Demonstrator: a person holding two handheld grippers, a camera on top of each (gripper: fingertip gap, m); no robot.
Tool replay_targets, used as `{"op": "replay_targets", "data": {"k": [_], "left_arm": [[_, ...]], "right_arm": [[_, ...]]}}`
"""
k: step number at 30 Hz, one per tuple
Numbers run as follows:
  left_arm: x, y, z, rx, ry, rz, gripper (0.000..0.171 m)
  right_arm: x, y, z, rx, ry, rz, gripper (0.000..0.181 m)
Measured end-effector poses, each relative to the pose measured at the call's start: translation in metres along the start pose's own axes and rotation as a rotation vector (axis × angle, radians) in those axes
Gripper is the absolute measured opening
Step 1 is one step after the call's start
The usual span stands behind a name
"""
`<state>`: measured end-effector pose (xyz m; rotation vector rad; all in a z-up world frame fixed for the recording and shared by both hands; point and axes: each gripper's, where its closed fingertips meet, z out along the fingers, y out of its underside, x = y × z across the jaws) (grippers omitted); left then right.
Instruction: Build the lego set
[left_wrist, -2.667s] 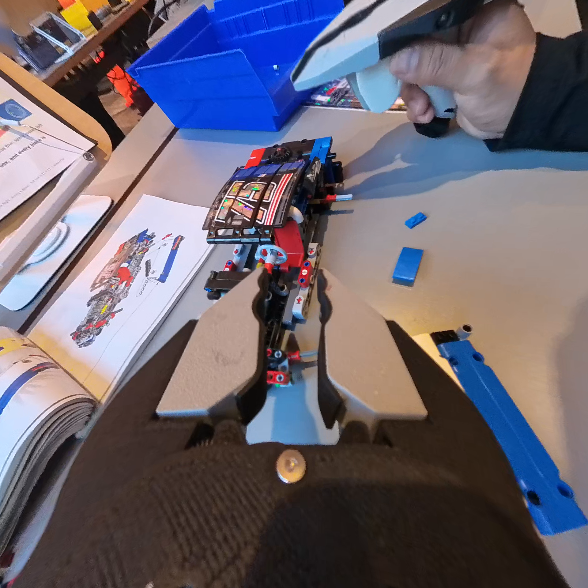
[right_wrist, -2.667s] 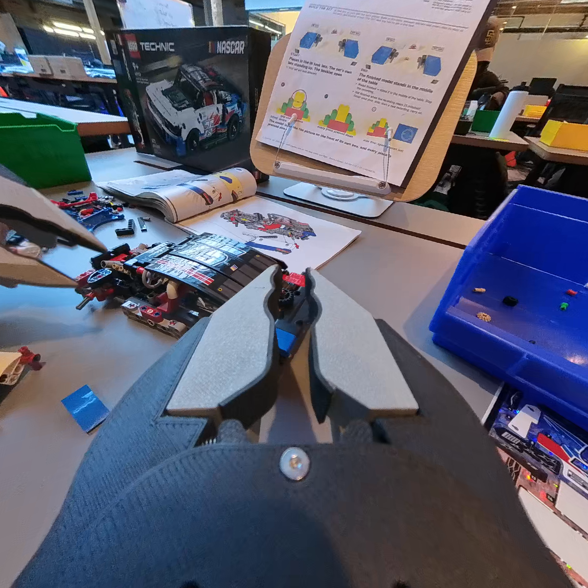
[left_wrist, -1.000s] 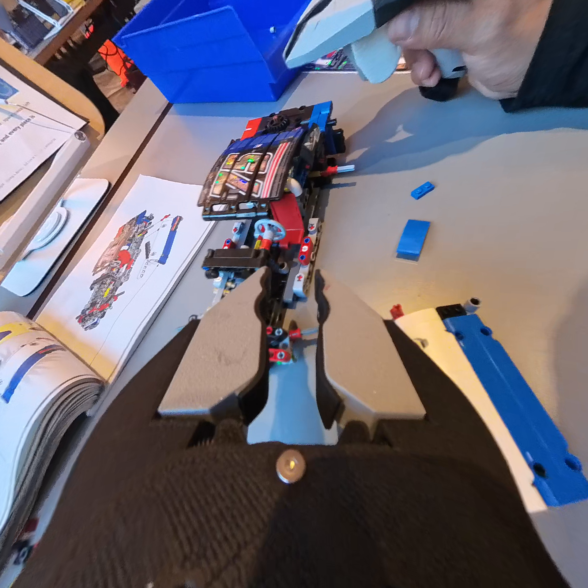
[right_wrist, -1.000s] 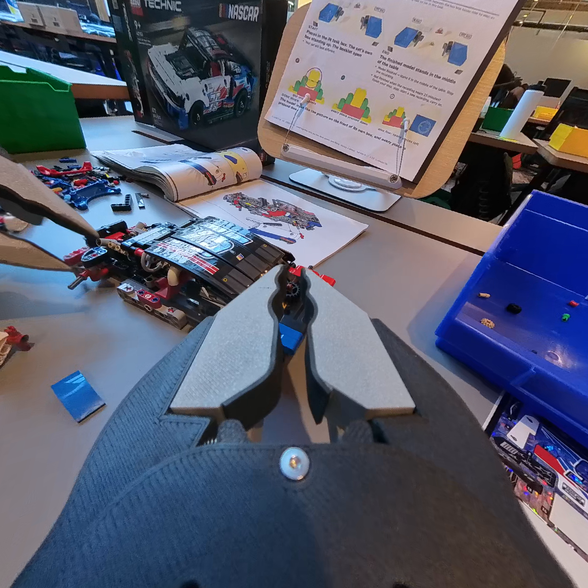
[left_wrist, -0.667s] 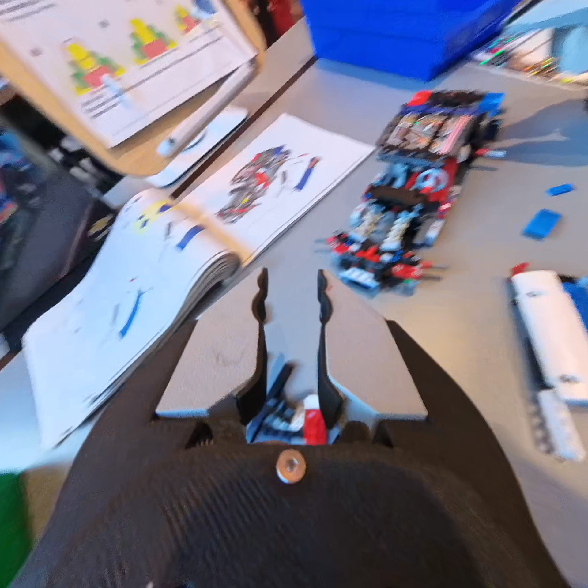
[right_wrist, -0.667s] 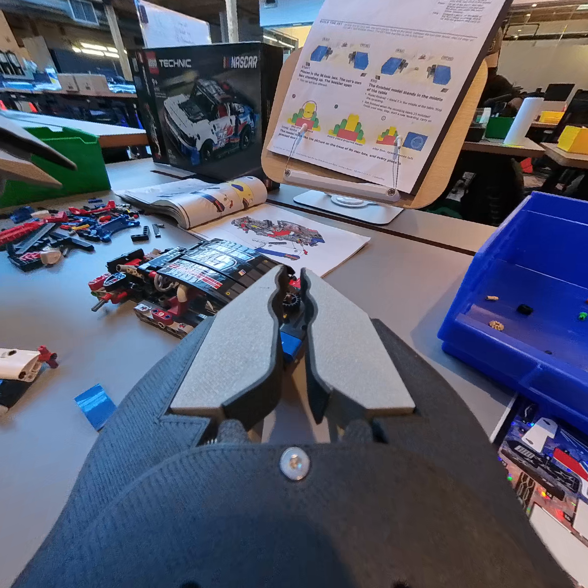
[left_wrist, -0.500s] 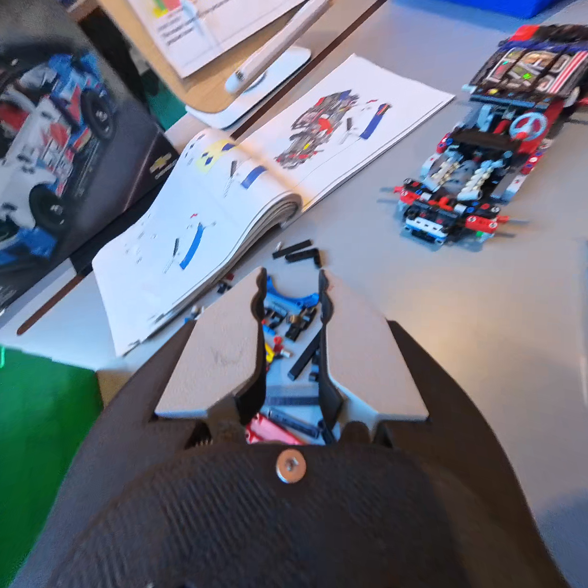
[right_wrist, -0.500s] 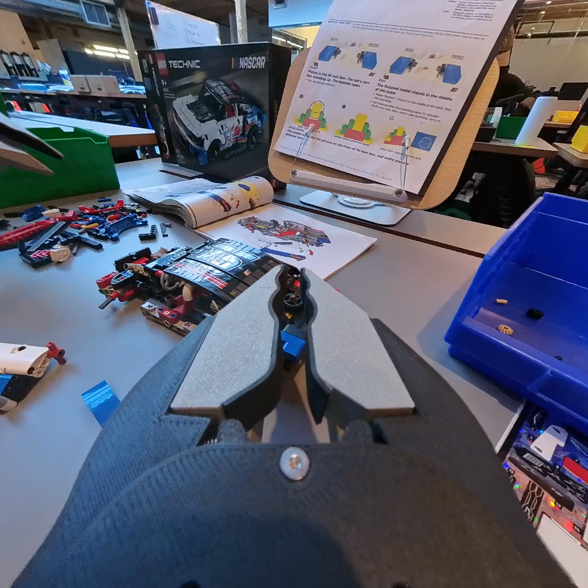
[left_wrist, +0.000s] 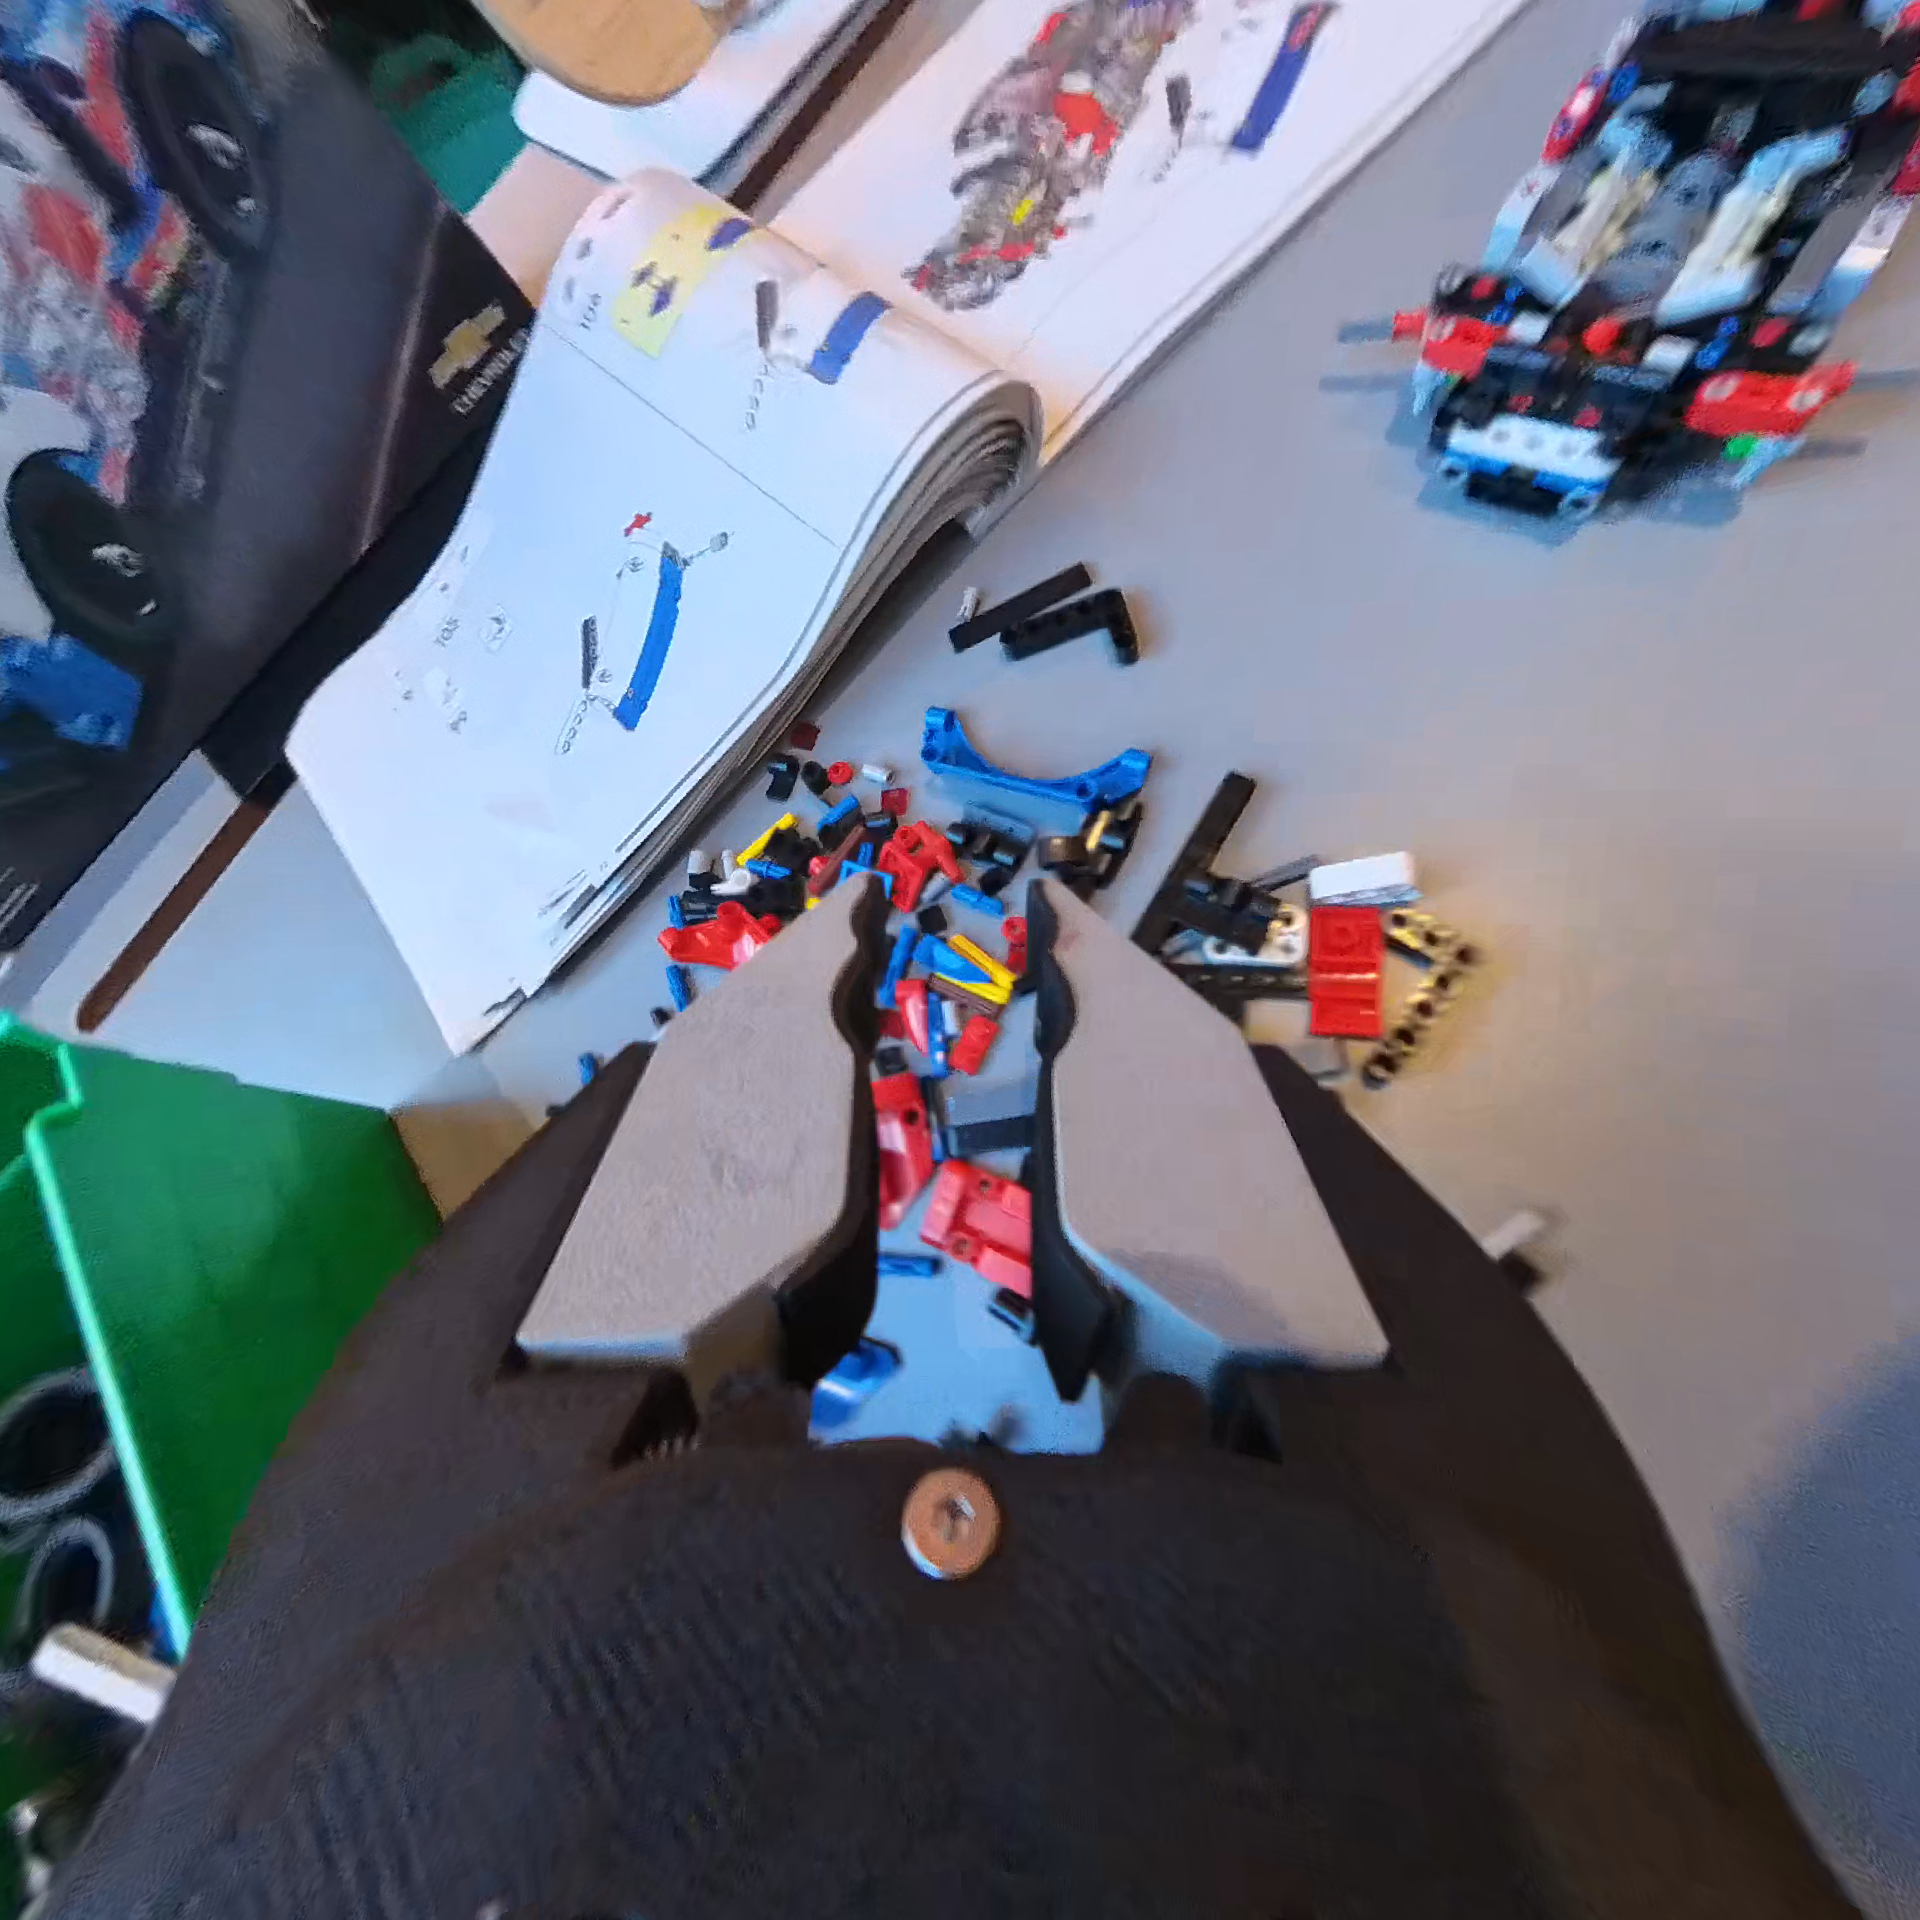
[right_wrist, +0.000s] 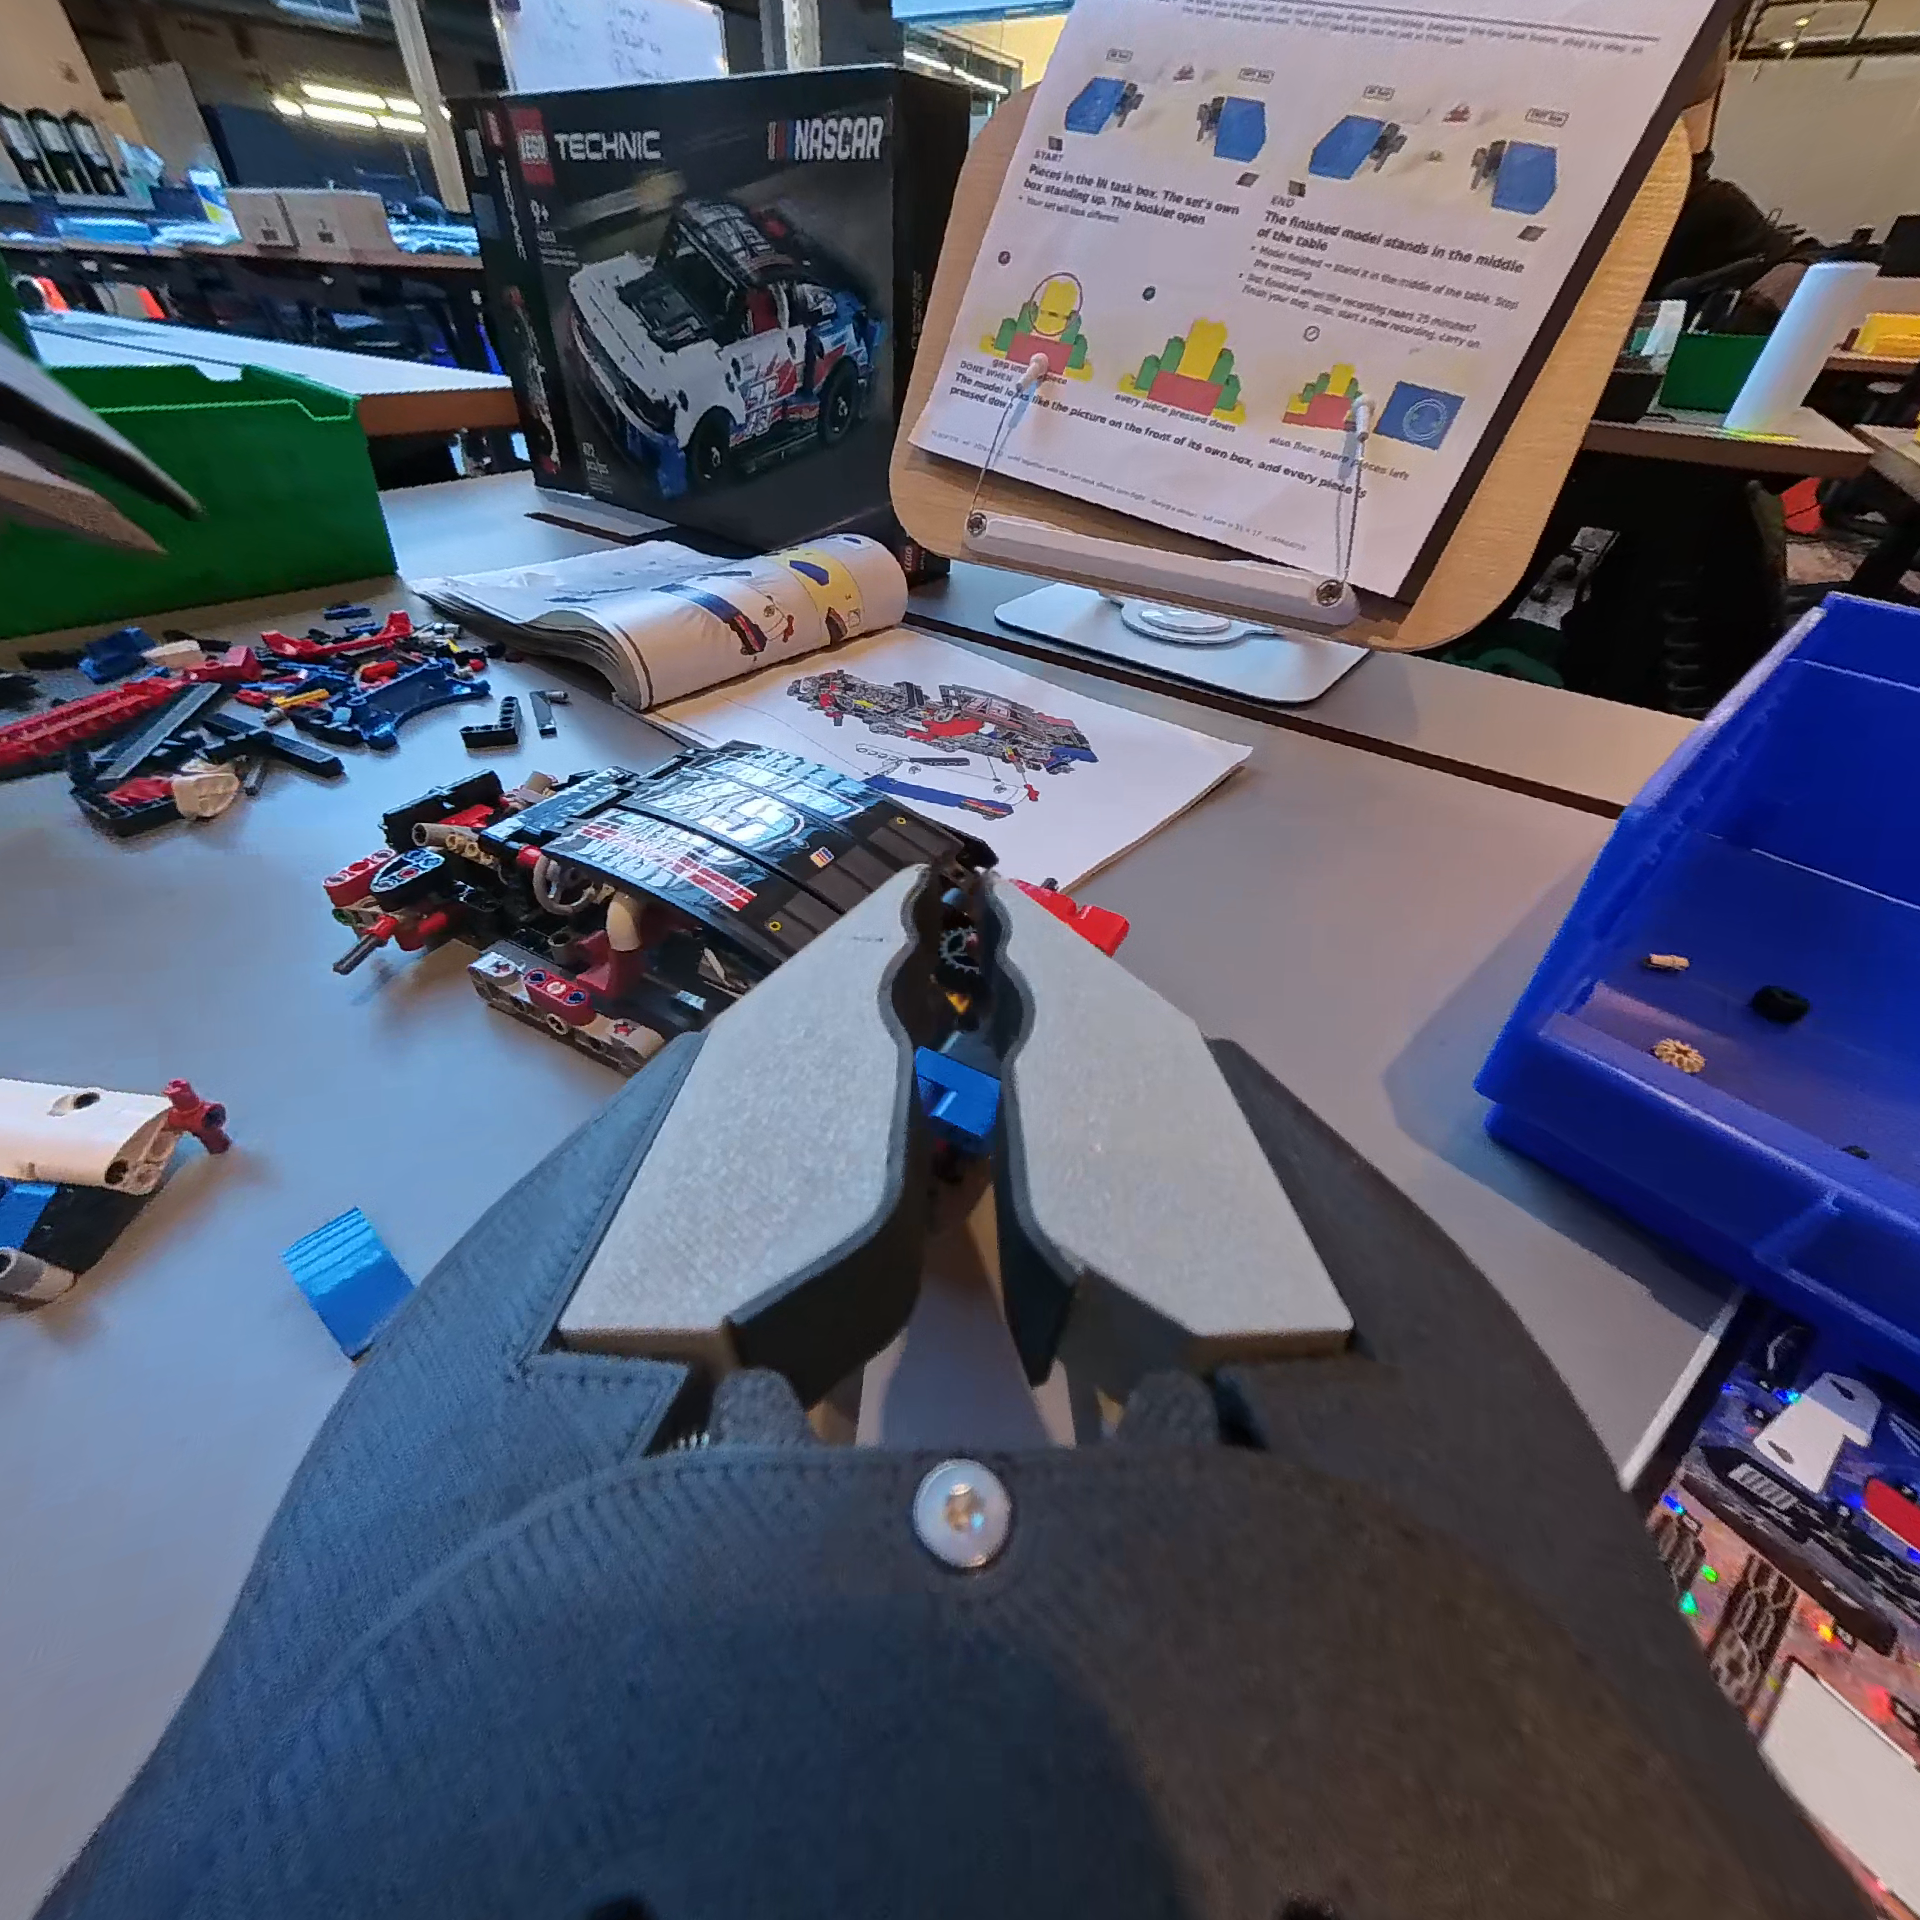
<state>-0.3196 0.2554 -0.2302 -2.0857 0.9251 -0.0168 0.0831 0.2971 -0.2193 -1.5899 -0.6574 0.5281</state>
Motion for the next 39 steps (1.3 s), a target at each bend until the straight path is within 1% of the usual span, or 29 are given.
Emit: {"op": "replay_targets", "data": {"k": [3,5,8,11,13,15,19,21,25,27,28,30,32,33,35,37,39], "left_arm": [[-0.016,0.008,0.028,-0.103,0.063,0.057,0.024],[-0.022,0.014,0.043,-0.164,0.114,0.125,0.025],[-0.031,0.032,0.057,-0.287,0.156,0.236,0.024],[-0.033,0.04,0.069,-0.347,0.202,0.257,0.024],[-0.029,0.042,0.074,-0.364,0.237,0.248,0.025],[-0.029,0.044,0.079,-0.372,0.233,0.251,0.023],[-0.028,0.045,0.084,-0.37,0.251,0.243,0.016],[-0.027,0.046,0.085,-0.367,0.268,0.229,0.012],[-0.028,0.053,0.078,-0.381,0.302,0.201,0.011],[-0.029,0.049,0.069,-0.329,0.318,0.182,0.01],[-0.029,0.042,0.062,-0.268,0.32,0.178,0.01],[-0.027,0.018,0.043,-0.072,0.307,0.198,0.01],[-0.023,-0.012,0.017,0.132,0.246,0.242,0.01],[-0.02,-0.026,0.005,0.203,0.187,0.273,0.01],[-0.014,-0.052,-0.019,0.306,0.001,0.372,0.011],[0.004,-0.079,-0.042,0.382,-0.207,0.55,0.011],[0.029,-0.102,-0.057,0.421,-0.396,0.738,0.01]], "right_arm": [[-0.002,-0.001,0.003,0.006,-0.028,0.009,0.003],[-0.003,-0.001,0.004,0.009,-0.044,0.026,0.003],[-0.002,-0.004,0.002,0.03,-0.059,0.057,0.003],[-0.001,-0.003,0.002,0.033,-0.071,0.088,0.003],[0.0,-0.004,0.001,0.039,-0.069,0.091,0.003],[0.0,-0.004,0.001,0.041,-0.065,0.091,0.003],[0.002,-0.005,0.0,0.047,-0.06,0.101,0.002],[0.003,-0.005,-0.001,0.051,-0.057,0.105,0.002],[0.004,-0.005,-0.001,0.054,-0.055,0.11,0.002],[0.004,-0.005,-0.001,0.051,-0.054,0.108,0.002],[0.003,-0.005,-0.001,0.051,-0.052,0.106,0.002],[0.003,-0.005,-0.001,0.05,-0.051,0.102,0.002],[0.003,-0.005,-0.001,0.048,-0.05,0.1,0.002],[0.003,-0.005,-0.001,0.049,-0.049,0.097,0.002],[0.003,-0.007,-0.003,0.061,-0.044,0.086,0.001],[0.001,-0.012,-0.005,0.078,-0.044,0.076,0.001],[-0.004,-0.017,-0.006,0.093,-0.055,0.062,0.002]]}}
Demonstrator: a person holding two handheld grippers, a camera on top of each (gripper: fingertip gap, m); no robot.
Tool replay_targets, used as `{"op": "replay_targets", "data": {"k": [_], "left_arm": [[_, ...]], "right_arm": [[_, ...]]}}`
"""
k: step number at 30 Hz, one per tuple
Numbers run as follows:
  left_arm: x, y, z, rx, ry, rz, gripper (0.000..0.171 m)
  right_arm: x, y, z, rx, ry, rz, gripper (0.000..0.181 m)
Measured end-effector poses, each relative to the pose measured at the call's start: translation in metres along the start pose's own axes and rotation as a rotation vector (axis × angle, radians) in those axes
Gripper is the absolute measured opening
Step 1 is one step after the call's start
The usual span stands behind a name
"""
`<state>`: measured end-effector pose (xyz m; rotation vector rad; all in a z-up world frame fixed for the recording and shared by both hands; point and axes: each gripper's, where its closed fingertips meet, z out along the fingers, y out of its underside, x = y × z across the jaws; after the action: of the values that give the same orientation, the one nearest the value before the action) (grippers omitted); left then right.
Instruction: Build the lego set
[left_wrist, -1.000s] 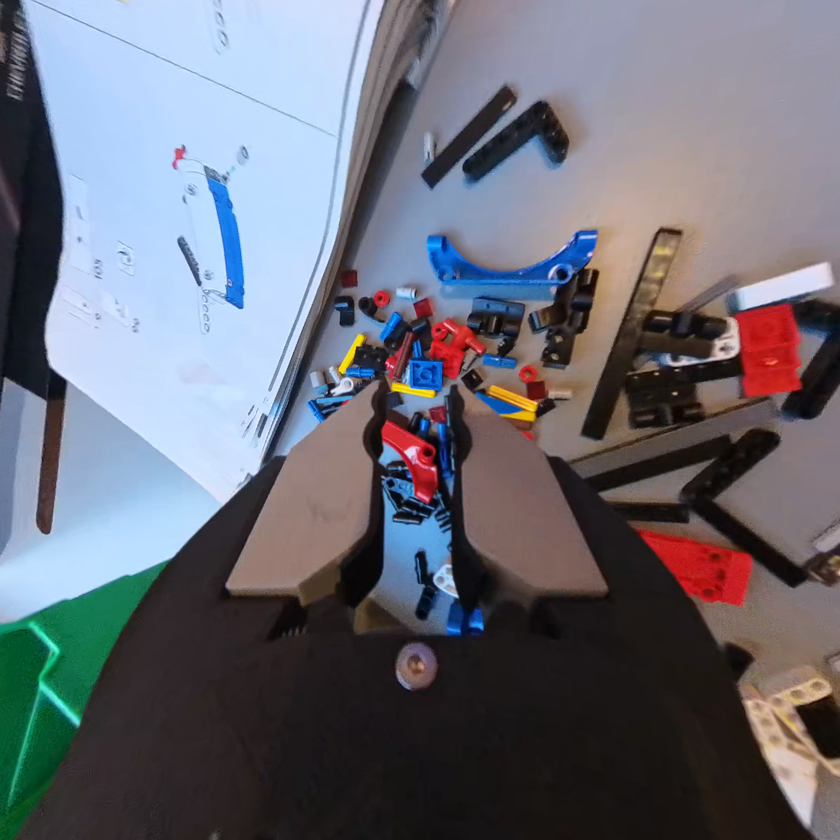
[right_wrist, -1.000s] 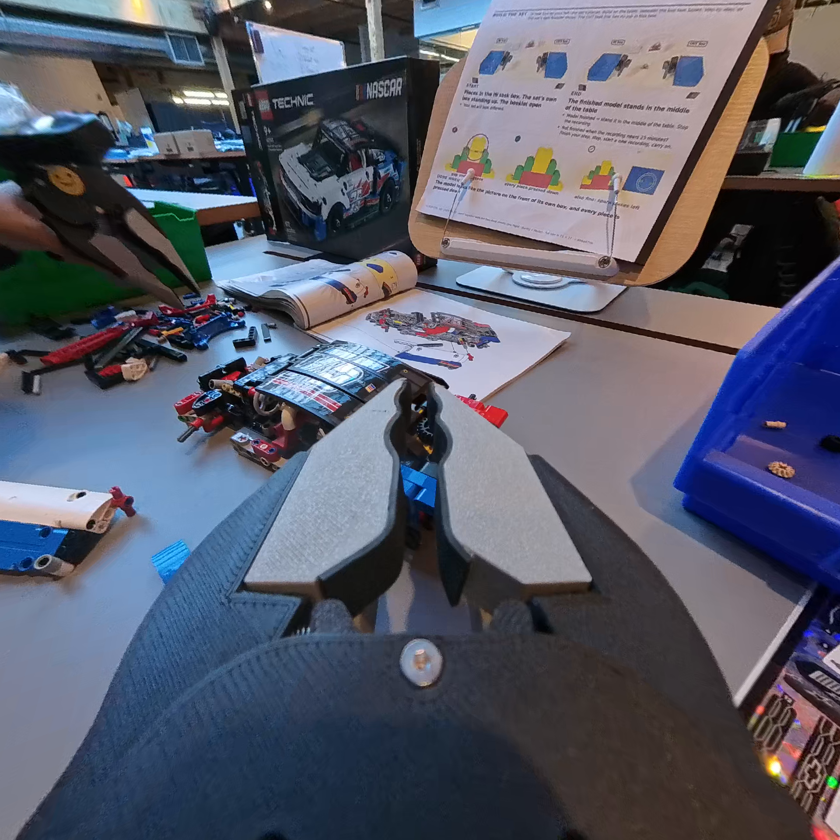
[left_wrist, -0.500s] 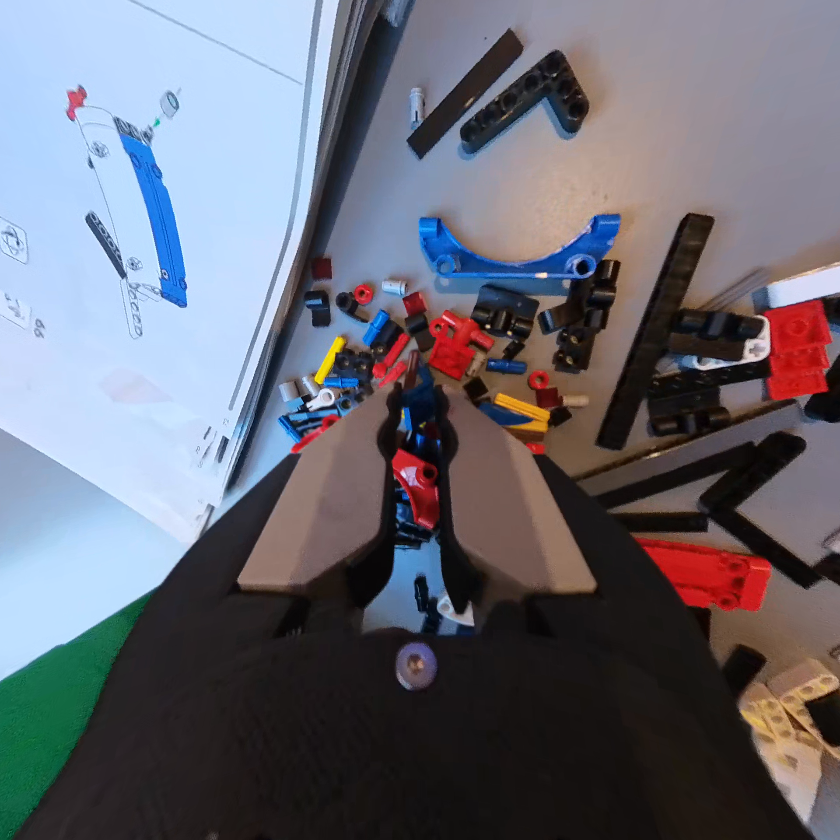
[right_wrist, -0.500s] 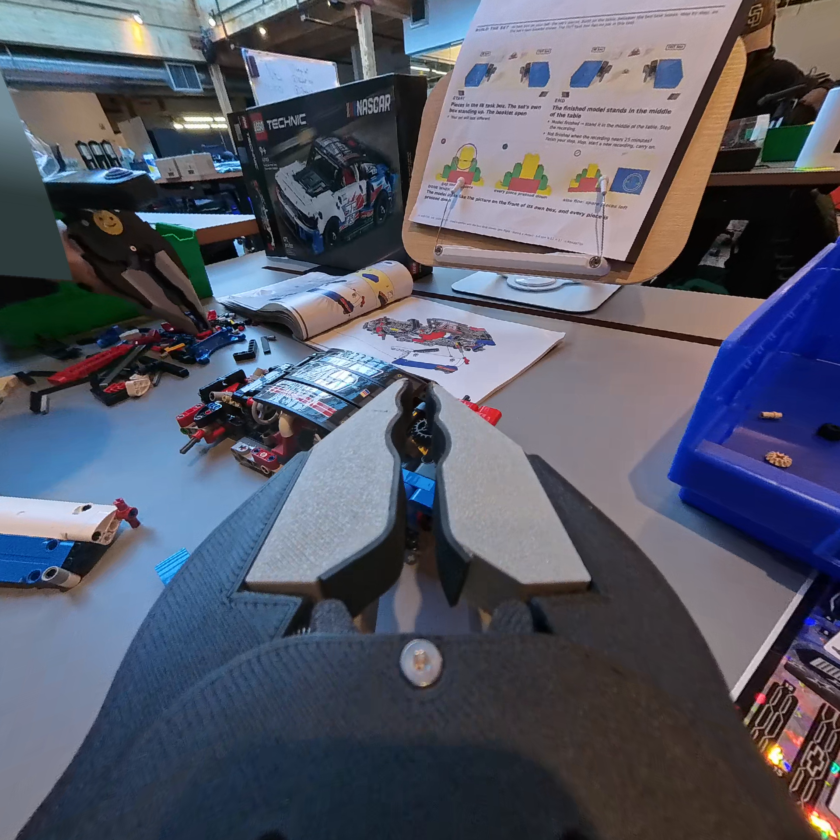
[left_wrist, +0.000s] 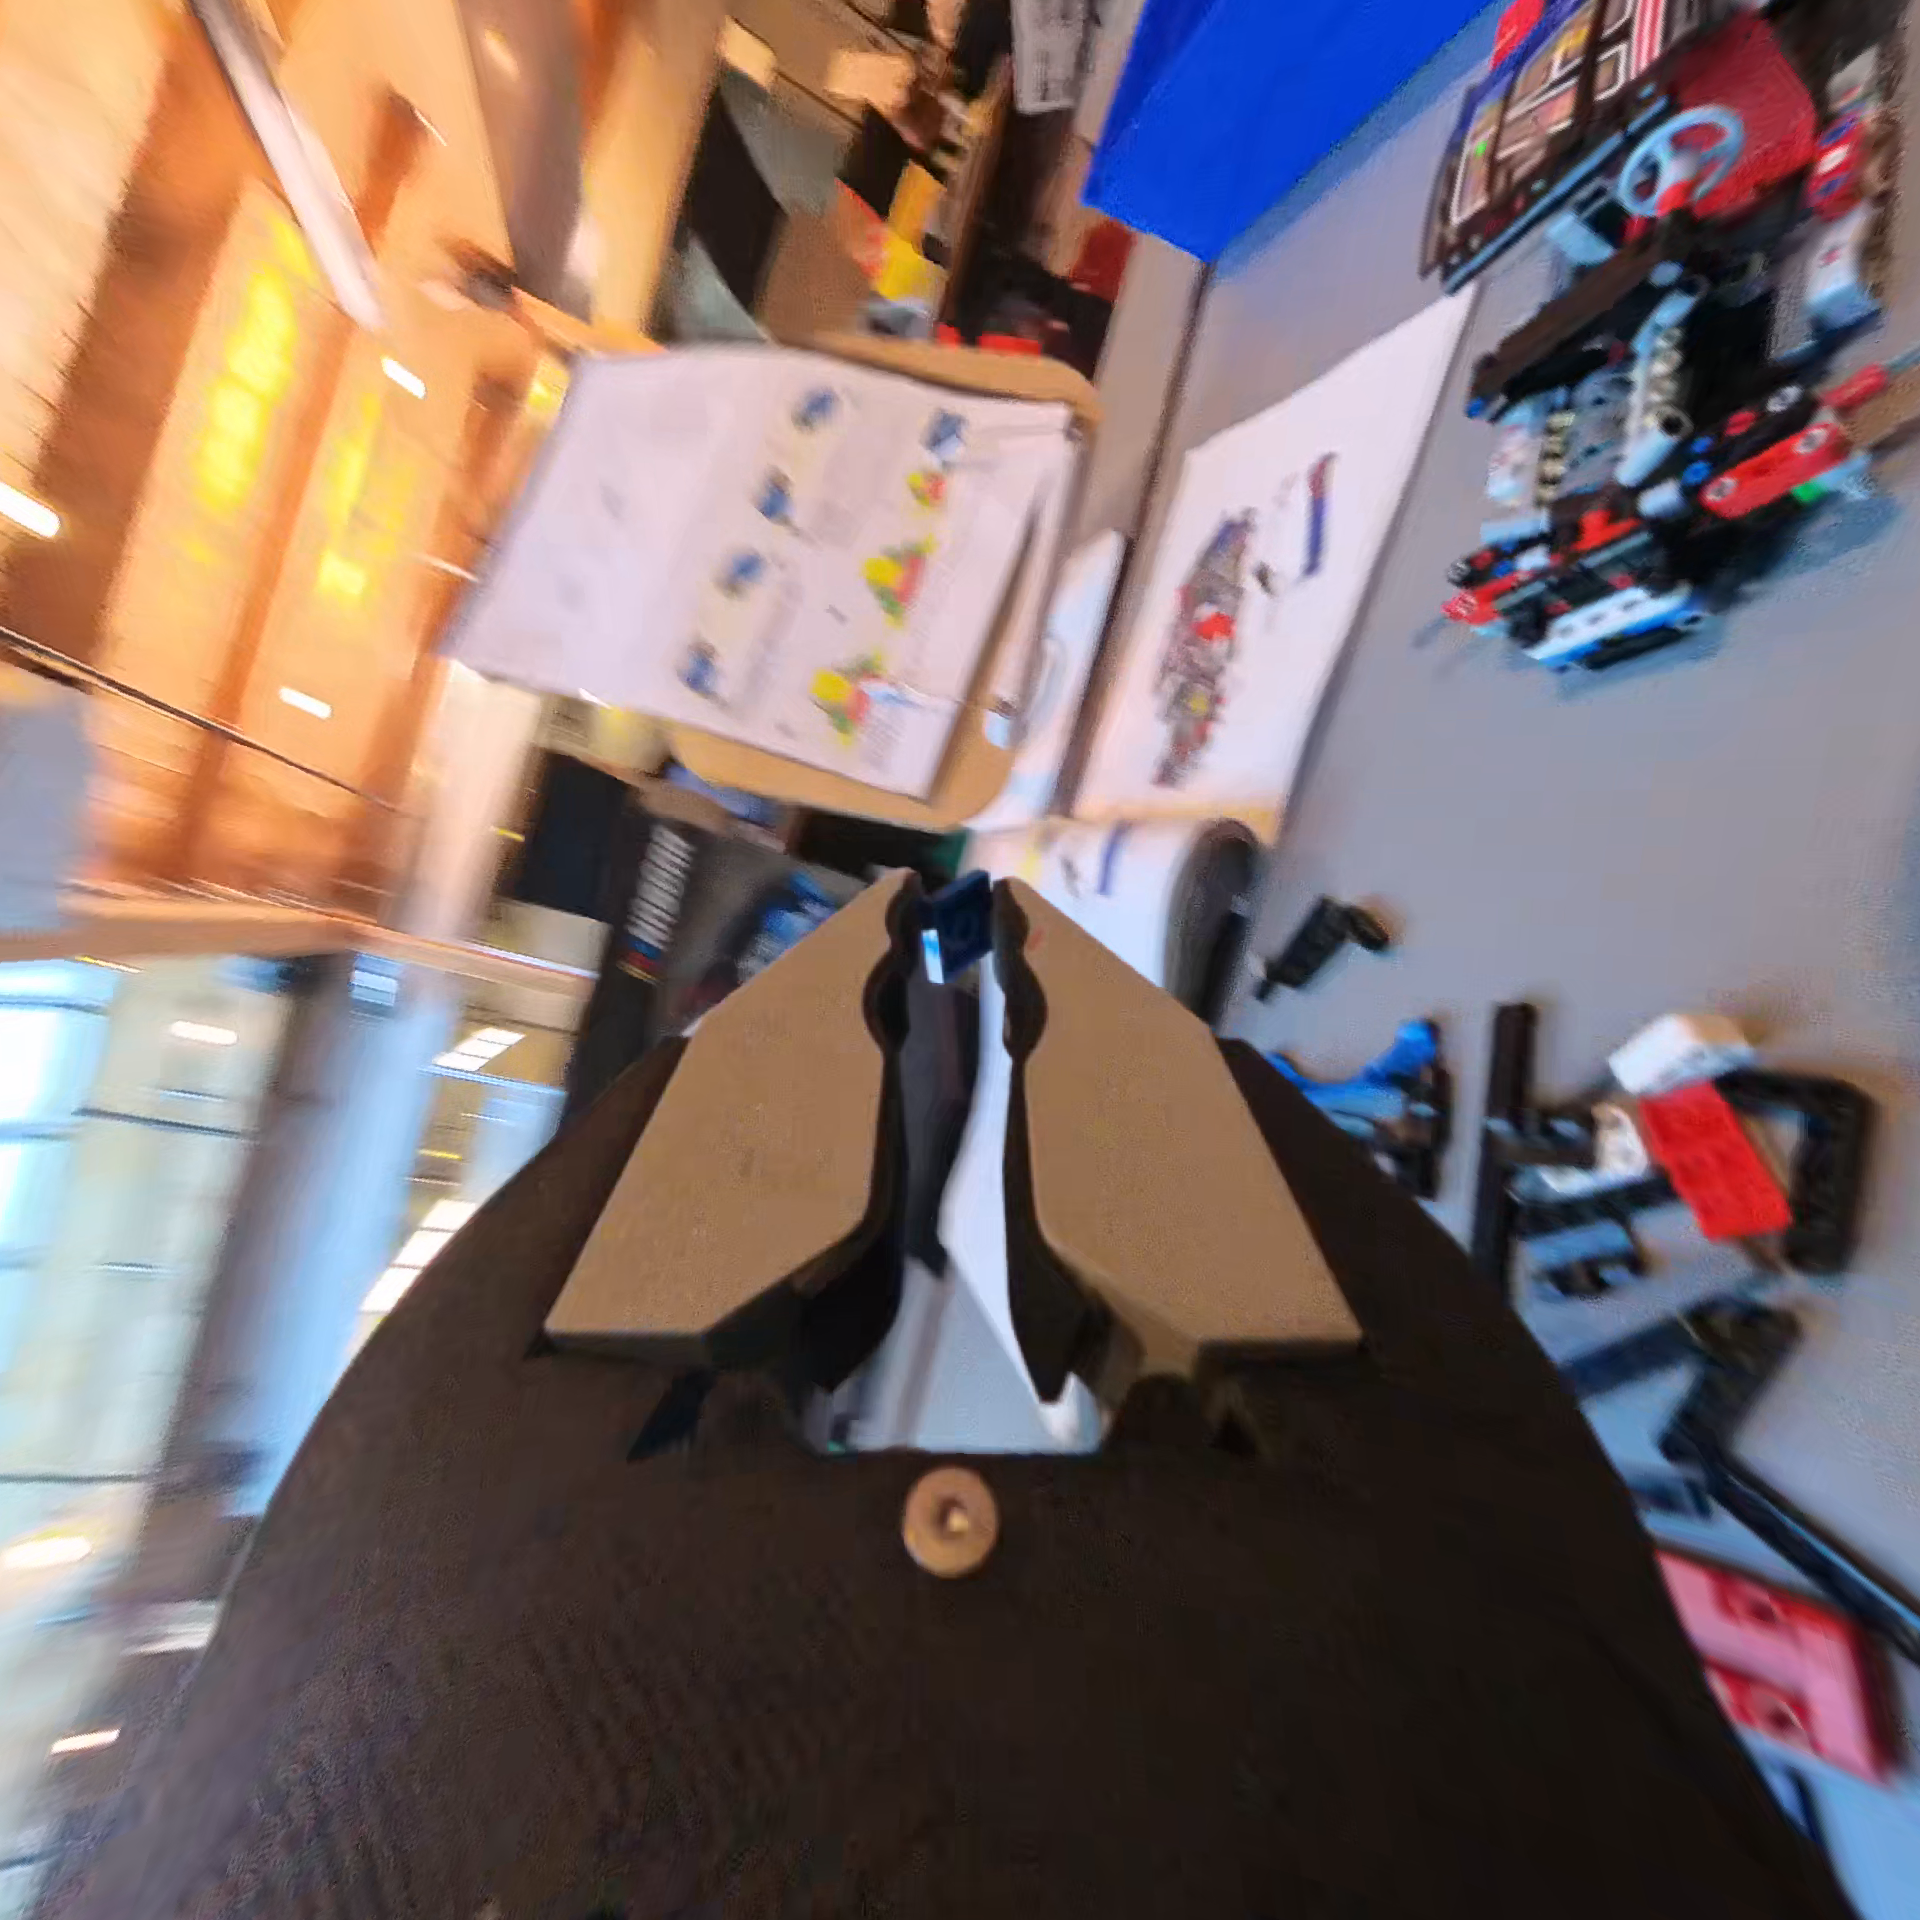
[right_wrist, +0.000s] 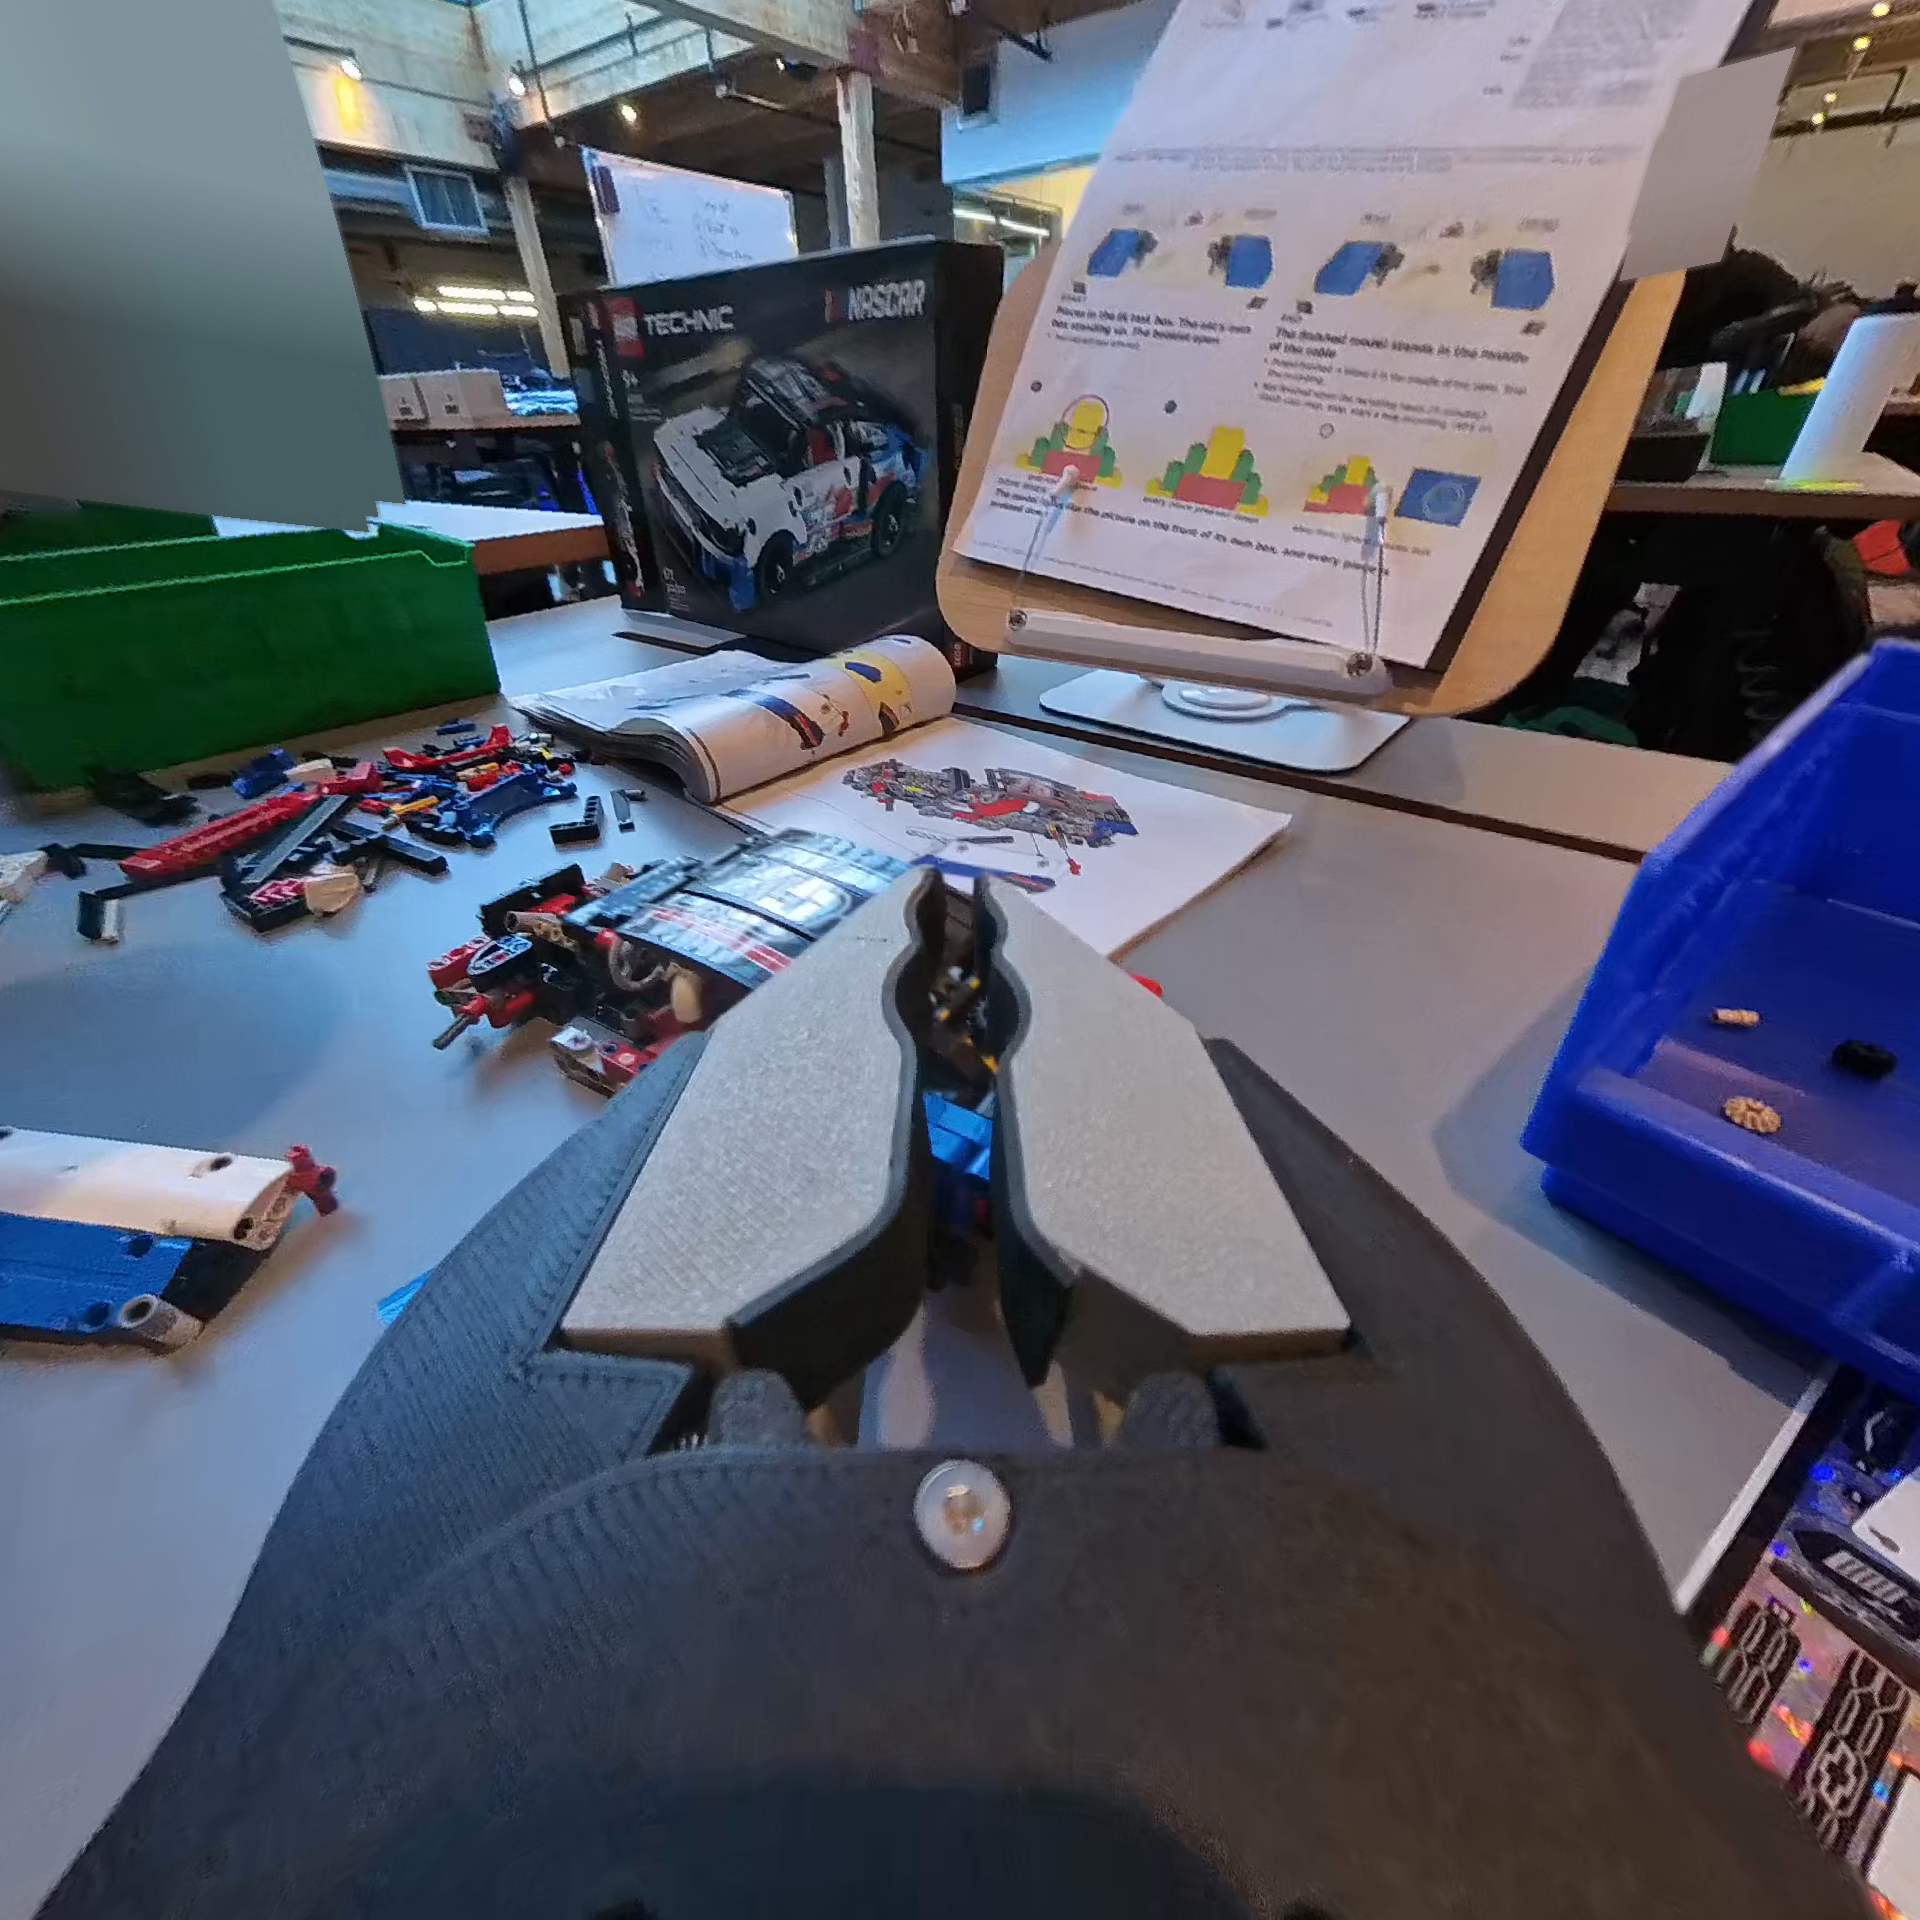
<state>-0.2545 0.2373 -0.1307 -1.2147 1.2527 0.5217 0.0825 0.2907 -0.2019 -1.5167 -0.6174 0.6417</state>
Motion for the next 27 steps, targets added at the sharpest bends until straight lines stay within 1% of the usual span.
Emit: {"op": "replay_targets", "data": {"k": [2,3,4,6,8,10,12,13,16,20,22,25,27], "left_arm": [[0.006,-0.036,-0.003,0.057,-0.105,0.159,0.01],[0.009,-0.052,-0.005,0.097,-0.14,0.211,0.01],[0.01,-0.066,-0.007,0.145,-0.171,0.23,0.01],[0.01,-0.088,-0.011,0.237,-0.183,0.162,0.01],[0.01,-0.106,-0.014,0.322,-0.159,0.058,0.01],[0.011,-0.123,-0.017,0.404,-0.154,-0.001,0.01],[0.016,-0.139,-0.017,0.467,-0.124,-0.044,0.01],[0.02,-0.147,-0.018,0.499,-0.104,-0.062,0.01],[0.029,-0.172,-0.025,0.592,-0.059,-0.107,0.01],[0.037,-0.192,-0.034,0.649,-0.052,-0.092,0.009],[0.043,-0.199,-0.037,0.671,-0.039,-0.078,0.009],[0.046,-0.205,-0.04,0.688,-0.045,-0.06,0.009],[0.047,-0.206,-0.04,0.686,-0.043,-0.057,0.009]], "right_arm": [[-0.01,-0.01,0.001,0.023,-0.019,-0.032,0.003],[-0.018,-0.018,0.001,0.036,-0.04,-0.048,0.003],[-0.029,-0.027,0.003,0.045,-0.077,-0.057,0.004],[-0.062,-0.046,0.01,0.04,-0.203,-0.037,0.011],[-0.103,-0.067,0.018,0.03,-0.36,0.007,0.017],[-0.144,-0.082,0.027,-0.002,-0.516,0.07,0.022],[-0.185,-0.095,0.03,-0.024,-0.725,0.129,0.023],[-0.198,-0.101,0.032,-0.03,-0.791,0.138,0.023],[-0.219,-0.106,0.036,-0.09,-0.925,0.146,0.019],[-0.238,-0.108,0.028,-0.181,-1.078,0.225,0.018],[-0.248,-0.104,0.024,-0.225,-1.114,0.215,0.016],[-0.254,-0.107,0.015,-0.235,-1.143,0.217,0.005],[-0.253,-0.105,0.013,-0.244,-1.122,0.211,0.008]]}}
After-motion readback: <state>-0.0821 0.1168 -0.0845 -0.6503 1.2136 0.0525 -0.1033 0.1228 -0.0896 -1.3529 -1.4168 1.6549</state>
